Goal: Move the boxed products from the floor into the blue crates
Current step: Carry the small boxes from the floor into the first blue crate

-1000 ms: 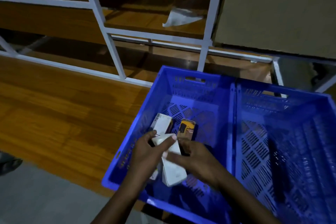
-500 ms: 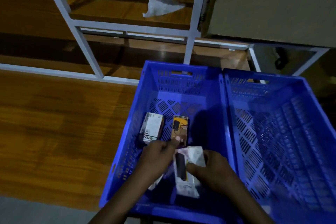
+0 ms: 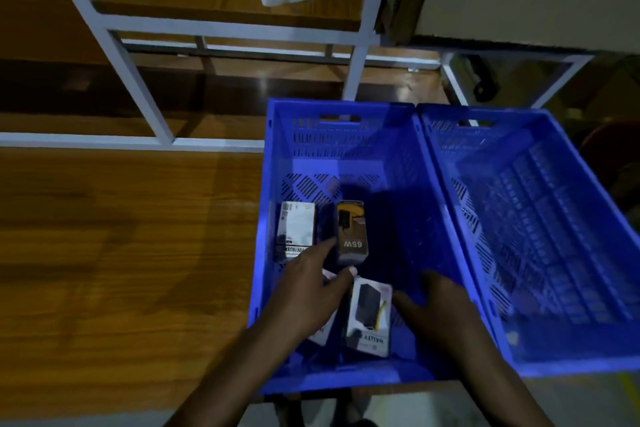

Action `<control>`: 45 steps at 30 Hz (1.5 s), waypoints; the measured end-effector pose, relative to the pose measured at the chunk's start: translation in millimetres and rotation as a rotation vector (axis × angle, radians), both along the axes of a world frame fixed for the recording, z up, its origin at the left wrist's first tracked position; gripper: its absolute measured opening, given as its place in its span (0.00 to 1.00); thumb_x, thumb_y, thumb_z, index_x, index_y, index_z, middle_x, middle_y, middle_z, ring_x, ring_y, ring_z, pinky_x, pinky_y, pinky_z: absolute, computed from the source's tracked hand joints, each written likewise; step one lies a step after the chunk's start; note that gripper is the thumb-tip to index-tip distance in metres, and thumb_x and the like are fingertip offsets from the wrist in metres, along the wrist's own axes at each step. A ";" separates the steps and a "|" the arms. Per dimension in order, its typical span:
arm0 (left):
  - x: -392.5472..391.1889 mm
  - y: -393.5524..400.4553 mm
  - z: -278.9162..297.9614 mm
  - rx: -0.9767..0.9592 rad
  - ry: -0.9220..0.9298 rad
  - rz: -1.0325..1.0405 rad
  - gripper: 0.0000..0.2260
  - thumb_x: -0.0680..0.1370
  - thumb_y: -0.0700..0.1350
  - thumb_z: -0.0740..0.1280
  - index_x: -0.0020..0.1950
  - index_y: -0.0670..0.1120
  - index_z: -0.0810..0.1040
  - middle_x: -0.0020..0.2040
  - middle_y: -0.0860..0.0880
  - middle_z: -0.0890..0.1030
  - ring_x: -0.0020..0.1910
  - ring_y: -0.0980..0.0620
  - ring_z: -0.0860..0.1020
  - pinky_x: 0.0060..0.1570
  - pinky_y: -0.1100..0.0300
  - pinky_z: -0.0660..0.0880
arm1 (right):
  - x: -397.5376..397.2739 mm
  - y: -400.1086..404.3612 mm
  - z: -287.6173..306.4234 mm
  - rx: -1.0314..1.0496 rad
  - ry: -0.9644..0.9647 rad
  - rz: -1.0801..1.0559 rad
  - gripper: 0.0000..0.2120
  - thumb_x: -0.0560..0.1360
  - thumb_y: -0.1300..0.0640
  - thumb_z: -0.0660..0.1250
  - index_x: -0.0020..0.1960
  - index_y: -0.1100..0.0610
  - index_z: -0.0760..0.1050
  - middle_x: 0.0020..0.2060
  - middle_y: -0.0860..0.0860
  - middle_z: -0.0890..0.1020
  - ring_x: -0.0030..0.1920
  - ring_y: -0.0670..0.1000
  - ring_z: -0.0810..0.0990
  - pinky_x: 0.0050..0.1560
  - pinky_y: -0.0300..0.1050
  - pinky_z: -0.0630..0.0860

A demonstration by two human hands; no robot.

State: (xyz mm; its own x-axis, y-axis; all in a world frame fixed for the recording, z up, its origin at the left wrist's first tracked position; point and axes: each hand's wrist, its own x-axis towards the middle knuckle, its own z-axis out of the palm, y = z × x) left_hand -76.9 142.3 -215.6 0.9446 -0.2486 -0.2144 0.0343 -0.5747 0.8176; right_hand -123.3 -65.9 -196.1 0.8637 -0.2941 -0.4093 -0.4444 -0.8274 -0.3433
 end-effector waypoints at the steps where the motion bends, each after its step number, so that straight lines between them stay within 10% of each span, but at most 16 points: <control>1: -3.6 -0.6 -0.9 -0.004 0.004 -0.025 0.25 0.80 0.55 0.69 0.76 0.53 0.71 0.69 0.56 0.76 0.61 0.56 0.78 0.55 0.69 0.68 | -4.3 0.8 4.8 0.023 -0.032 -0.001 0.17 0.77 0.43 0.71 0.56 0.56 0.77 0.48 0.53 0.82 0.55 0.59 0.82 0.42 0.48 0.72; 6: -24.5 -16.3 -3.9 -0.016 -0.057 -0.084 0.21 0.80 0.54 0.70 0.73 0.54 0.76 0.68 0.53 0.79 0.66 0.54 0.77 0.63 0.64 0.71 | -35.1 -3.6 23.5 0.115 -0.223 -0.011 0.31 0.77 0.39 0.69 0.75 0.52 0.72 0.69 0.49 0.78 0.67 0.51 0.78 0.65 0.49 0.76; 11: -62.3 -51.8 14.2 -0.100 -0.228 -0.191 0.17 0.80 0.52 0.71 0.69 0.54 0.78 0.65 0.58 0.80 0.62 0.68 0.73 0.62 0.75 0.66 | -83.9 -22.8 28.7 0.184 -0.473 -0.070 0.29 0.73 0.36 0.67 0.69 0.51 0.77 0.59 0.47 0.83 0.58 0.48 0.82 0.58 0.54 0.81; 17: -126.1 -107.0 23.7 -0.154 -0.414 -0.376 0.14 0.81 0.51 0.69 0.66 0.50 0.80 0.62 0.56 0.81 0.63 0.61 0.77 0.64 0.63 0.73 | -169.9 -70.1 17.4 0.216 -0.648 -0.206 0.23 0.75 0.42 0.73 0.64 0.54 0.80 0.54 0.47 0.84 0.55 0.45 0.83 0.55 0.51 0.82; 32: -379.8 -290.0 -40.8 0.051 -0.131 -0.964 0.18 0.79 0.55 0.71 0.67 0.51 0.80 0.60 0.55 0.83 0.56 0.60 0.80 0.57 0.59 0.79 | -538.3 -178.1 -46.4 0.102 -0.342 -0.707 0.22 0.78 0.42 0.68 0.67 0.54 0.77 0.61 0.52 0.82 0.59 0.52 0.80 0.57 0.48 0.77; 36: -458.6 -344.2 -68.2 0.154 -0.014 -1.226 0.16 0.79 0.53 0.72 0.64 0.48 0.82 0.55 0.54 0.83 0.50 0.59 0.81 0.47 0.74 0.75 | -636.5 -180.3 -83.8 0.112 -0.239 -0.925 0.27 0.78 0.39 0.66 0.70 0.53 0.75 0.64 0.51 0.81 0.61 0.52 0.81 0.57 0.49 0.79; 45: -636.4 -446.6 -131.1 0.319 0.052 -1.786 0.09 0.81 0.45 0.70 0.59 0.44 0.84 0.57 0.44 0.86 0.53 0.55 0.80 0.52 0.62 0.77 | -804.6 -180.0 -148.2 0.219 -0.180 -1.443 0.26 0.79 0.40 0.67 0.70 0.56 0.76 0.63 0.52 0.82 0.60 0.53 0.81 0.56 0.49 0.79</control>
State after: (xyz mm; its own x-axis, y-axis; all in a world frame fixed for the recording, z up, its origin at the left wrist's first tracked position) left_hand -713.4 -304.3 -346.7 -0.3906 -0.7922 -0.4689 -0.7124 -0.0625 0.6990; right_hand -927.9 -245.8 -344.3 -0.0751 -0.8745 -0.4792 -0.7608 0.3609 -0.5394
